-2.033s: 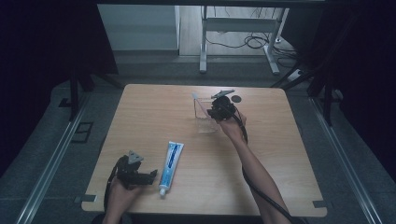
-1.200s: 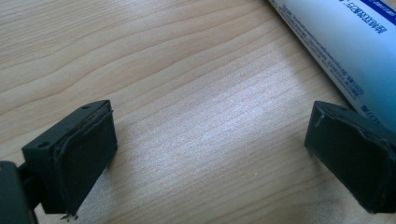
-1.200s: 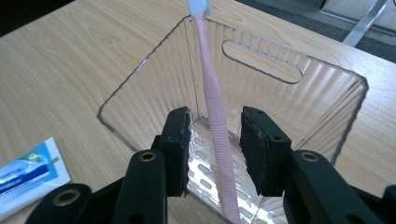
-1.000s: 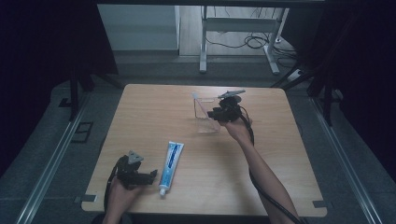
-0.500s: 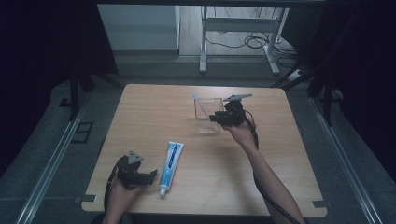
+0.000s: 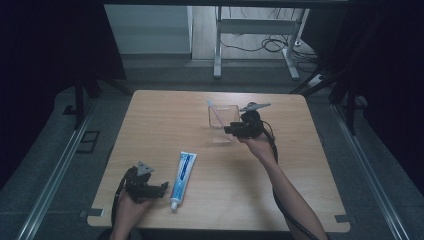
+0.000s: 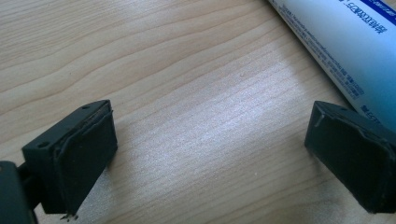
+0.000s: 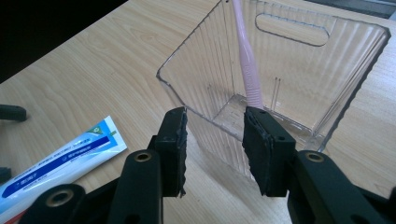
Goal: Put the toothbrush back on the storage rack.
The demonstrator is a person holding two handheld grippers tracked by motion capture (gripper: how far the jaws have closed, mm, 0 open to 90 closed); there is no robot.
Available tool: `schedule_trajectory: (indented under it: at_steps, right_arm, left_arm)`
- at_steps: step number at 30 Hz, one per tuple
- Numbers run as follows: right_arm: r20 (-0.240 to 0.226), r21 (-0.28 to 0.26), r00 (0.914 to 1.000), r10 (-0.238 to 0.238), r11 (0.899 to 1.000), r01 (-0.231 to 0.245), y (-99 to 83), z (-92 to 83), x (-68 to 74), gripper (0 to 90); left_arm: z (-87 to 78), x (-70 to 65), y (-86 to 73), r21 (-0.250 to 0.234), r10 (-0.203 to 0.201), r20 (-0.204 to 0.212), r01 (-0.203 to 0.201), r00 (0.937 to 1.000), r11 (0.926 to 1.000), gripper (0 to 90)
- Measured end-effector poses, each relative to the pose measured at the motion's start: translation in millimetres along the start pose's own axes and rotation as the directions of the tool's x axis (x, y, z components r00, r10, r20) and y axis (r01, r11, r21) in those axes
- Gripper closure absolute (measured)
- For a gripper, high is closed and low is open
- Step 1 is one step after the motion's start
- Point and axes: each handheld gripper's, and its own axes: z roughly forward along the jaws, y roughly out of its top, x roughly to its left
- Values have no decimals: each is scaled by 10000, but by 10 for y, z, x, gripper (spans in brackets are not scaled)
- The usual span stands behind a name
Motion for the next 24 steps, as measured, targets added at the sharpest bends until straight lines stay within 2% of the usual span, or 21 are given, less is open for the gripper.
schedule_trajectory:
  at_steps: [5,12,17,24]
  right_arm:
    - [2,-26,10000,-72,10000,72,-44,-70,34,566]
    - [133,-123,9989,-443,9989,445,-106,-184,102,514]
    - [37,-175,9978,-665,9976,666,-156,-259,151,466]
    - [136,-90,9941,-1073,9942,1074,-242,-358,202,403]
  left_arm:
    - [0,0,0,3,3,0,-3,10000,10000,23]
    - [0,-1,0,3,-10,-2,10,10000,10000,23]
    - [0,-4,-1,5,-55,-4,55,10000,10000,23]
    - [0,-5,-1,5,-72,-5,72,10000,10000,23]
